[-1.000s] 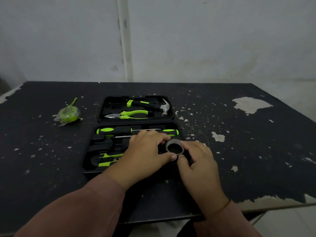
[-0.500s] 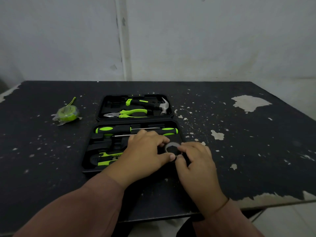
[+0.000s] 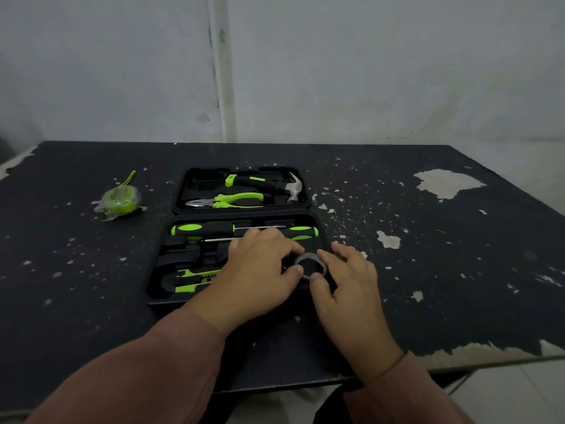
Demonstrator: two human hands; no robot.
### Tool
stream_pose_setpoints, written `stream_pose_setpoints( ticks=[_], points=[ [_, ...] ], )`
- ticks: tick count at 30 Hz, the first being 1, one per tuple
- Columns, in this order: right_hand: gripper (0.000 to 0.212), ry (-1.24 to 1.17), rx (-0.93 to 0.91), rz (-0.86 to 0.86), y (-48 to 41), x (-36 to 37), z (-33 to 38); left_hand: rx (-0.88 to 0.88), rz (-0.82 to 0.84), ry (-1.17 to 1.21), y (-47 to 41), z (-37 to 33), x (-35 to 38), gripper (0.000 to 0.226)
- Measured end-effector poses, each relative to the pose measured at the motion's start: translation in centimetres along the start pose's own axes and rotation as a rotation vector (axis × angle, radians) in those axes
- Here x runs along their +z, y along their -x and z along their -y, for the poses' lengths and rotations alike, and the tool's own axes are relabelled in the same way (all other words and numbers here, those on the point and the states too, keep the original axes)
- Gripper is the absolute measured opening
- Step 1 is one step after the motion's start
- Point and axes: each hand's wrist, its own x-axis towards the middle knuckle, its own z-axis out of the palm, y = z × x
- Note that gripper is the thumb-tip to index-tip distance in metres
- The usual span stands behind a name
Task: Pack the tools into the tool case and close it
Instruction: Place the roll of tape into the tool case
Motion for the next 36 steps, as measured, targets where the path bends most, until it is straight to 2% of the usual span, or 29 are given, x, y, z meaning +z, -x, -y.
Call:
stream_pose_setpoints(
  ticks=[5, 10, 16, 26, 31, 36],
  points=[
    [0.057, -0.036, 0.031, -0.017, -0.1, 0.1, -0.1, -0.02, 0.023, -0.005, -0.1, 0.0, -0.1, 0.034],
    [0.039, -0.07, 0.043, -0.015, -0.3, 0.0, -0.3, -0.026, 0.033, -0.018, -0.1, 0.0, -0.1, 0.033],
    [0.045, -0.088, 0.06, 0.001, -0.3, 0.2, -0.3, -0.026, 0.042, -0.011, -0.1, 0.1, -0.1, 0.032],
    [0.04, -0.079, 0.069, -0.007, -0.1, 0.1, 0.1, 0.056, 0.048, -0.141, 0.5, -0.4, -0.2, 0.036],
    [0.043, -0.02, 0.052, -0.063, 0.2, -0.1, 0.4, 0.051, -0.031, -0.094, 1.2, 0.2, -1.1, 0.038],
    [0.038, 0.002, -0.014, -0.1, -0.2, -0.9, 1.6, 0.0, -0.233, 0.109, 1.2, 3.3, -3.9, 0.034]
  ],
)
